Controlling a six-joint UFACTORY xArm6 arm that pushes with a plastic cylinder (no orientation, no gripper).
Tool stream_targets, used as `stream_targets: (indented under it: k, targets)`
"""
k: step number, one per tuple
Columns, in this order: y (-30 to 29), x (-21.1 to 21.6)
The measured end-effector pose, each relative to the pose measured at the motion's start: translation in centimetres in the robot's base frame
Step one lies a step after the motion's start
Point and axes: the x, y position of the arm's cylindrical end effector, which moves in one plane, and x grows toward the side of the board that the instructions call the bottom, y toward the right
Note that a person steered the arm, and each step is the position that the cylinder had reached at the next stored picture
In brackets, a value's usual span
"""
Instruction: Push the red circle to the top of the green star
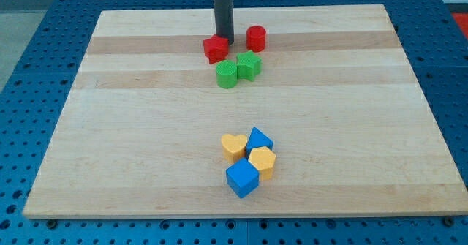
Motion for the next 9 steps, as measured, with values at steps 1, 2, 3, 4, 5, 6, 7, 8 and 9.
stream_targets:
  k: [1, 2, 3, 4, 5, 6, 7, 8, 9]
  targets:
    - [-0.3, 0.7]
    - [-0.3, 0.7]
    - [-0.4, 0.7]
    - [-0.4, -0.3]
    - [-0.1, -5.1]
    - [3.1, -5.7]
    - [6.1, -5.4]
    - [7.1, -2.7]
    - [7.1, -2.5]
